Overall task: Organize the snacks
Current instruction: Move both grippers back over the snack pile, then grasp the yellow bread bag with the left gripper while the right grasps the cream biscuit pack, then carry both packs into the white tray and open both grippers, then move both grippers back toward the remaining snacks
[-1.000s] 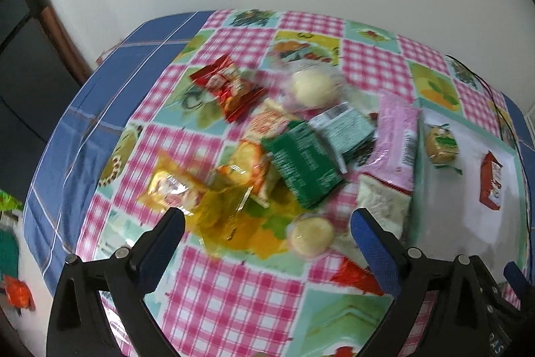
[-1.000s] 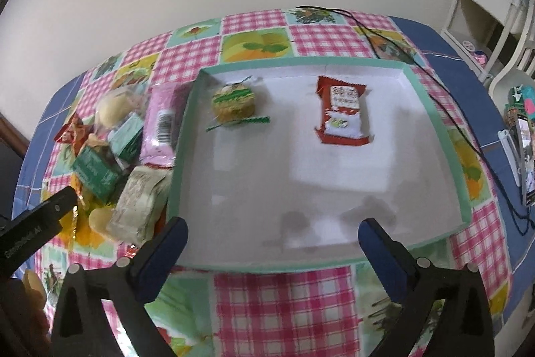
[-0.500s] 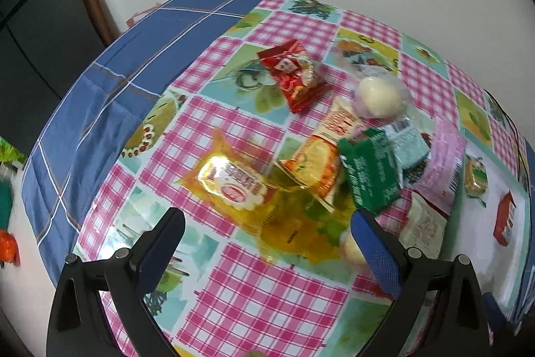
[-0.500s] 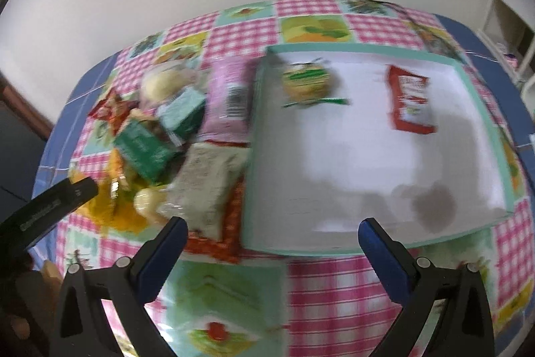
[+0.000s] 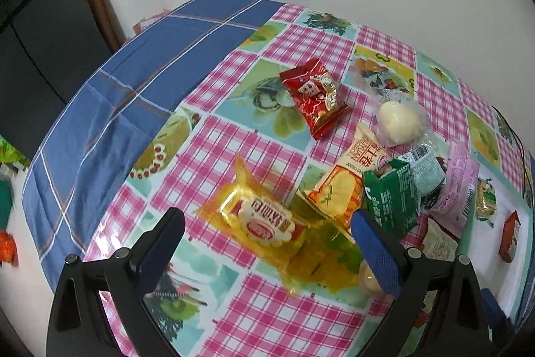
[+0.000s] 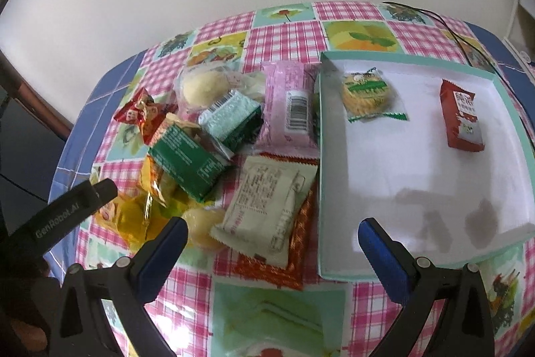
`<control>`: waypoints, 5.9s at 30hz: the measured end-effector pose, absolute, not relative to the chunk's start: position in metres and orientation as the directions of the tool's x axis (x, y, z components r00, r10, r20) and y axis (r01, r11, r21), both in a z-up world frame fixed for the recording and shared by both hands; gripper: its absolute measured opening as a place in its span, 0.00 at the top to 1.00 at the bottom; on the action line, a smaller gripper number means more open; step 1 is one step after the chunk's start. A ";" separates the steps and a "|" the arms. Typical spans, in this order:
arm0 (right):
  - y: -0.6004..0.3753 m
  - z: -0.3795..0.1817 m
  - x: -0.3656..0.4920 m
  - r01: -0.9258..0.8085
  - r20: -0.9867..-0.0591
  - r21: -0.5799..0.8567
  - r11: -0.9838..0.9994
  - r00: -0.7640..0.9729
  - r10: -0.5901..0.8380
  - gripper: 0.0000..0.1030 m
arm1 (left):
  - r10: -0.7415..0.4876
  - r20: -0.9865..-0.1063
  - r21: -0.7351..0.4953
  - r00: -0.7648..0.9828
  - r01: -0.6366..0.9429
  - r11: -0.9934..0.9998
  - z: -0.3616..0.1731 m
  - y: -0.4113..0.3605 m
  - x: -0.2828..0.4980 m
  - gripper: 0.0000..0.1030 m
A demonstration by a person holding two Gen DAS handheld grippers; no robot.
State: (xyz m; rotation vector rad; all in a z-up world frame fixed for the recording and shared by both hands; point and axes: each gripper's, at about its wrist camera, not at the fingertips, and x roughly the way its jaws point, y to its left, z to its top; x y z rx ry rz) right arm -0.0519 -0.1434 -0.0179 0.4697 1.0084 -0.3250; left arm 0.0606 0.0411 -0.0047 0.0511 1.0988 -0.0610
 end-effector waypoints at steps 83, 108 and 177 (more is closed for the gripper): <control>-0.285 -0.018 -0.111 0.720 -0.930 0.120 0.684 0.323 -0.177 0.47 | -0.160 -0.922 0.024 0.354 0.462 0.887 0.011 -0.124 -0.010 0.60; -0.352 -0.037 -0.169 0.830 -0.946 0.097 0.550 0.248 -0.207 0.47 | -0.194 -0.909 0.119 0.368 0.678 0.726 -0.017 -0.212 -0.071 0.60; -0.266 -0.005 -0.112 0.686 -0.864 0.146 0.713 0.440 -0.247 0.00 | -0.186 -0.810 0.007 0.556 0.327 0.945 0.025 -0.067 0.021 0.01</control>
